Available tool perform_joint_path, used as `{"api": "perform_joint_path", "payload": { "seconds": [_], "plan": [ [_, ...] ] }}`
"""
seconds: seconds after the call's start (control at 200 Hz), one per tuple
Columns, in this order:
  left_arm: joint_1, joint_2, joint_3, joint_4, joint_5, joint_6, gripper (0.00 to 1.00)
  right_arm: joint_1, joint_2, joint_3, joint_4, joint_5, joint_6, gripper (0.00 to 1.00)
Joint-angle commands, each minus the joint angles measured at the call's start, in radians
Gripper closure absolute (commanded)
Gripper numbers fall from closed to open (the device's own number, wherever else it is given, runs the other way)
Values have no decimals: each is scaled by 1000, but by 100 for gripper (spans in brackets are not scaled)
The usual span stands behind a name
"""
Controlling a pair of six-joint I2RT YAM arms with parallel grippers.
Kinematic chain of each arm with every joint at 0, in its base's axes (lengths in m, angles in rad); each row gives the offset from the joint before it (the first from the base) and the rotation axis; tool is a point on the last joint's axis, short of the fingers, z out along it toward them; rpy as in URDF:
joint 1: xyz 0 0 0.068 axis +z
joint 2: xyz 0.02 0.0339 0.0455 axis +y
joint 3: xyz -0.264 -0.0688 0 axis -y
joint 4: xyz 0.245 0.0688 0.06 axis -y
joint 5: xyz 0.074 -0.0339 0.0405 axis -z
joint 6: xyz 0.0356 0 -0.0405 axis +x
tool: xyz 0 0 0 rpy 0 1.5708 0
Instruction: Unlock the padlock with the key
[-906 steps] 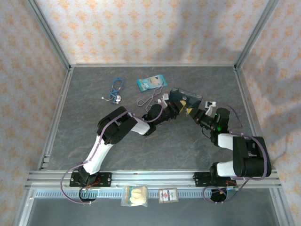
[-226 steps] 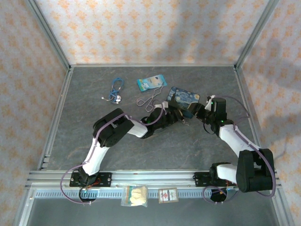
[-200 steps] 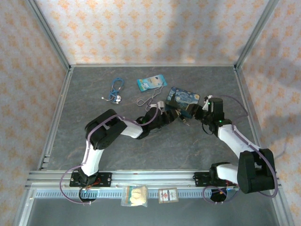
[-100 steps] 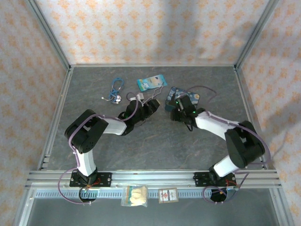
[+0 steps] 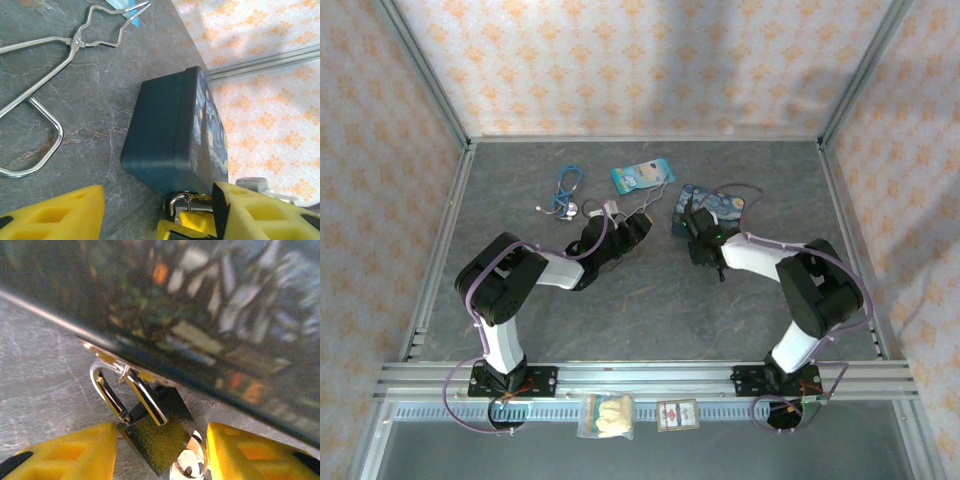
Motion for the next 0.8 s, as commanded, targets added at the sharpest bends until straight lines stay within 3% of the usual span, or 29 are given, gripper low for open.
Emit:
{"api": "perform_joint_path", "payload": {
  "seconds": [0.0, 0.245, 0.38, 0.57, 0.691, 0.796],
  "plan": [
    [11, -30, -17, 61, 2, -4, 44, 7, 18, 16, 19, 59, -22, 51],
    [16, -30, -39, 91, 10, -18, 44, 8, 11, -13, 50, 72, -29, 71],
    [19, -32, -46, 111, 10, -27, 44, 7, -13, -34, 82, 83, -52, 76],
    [28, -32, -56, 150, 32, -36, 44, 6, -24, -31, 94, 47, -97, 93],
    [46, -30, -79, 201, 58, -56, 44, 4, -19, -5, 65, 33, -121, 100],
    [60, -23, -97, 262, 83, -79, 44, -4, -19, 25, 38, -1, -154, 100]
  ]
}}
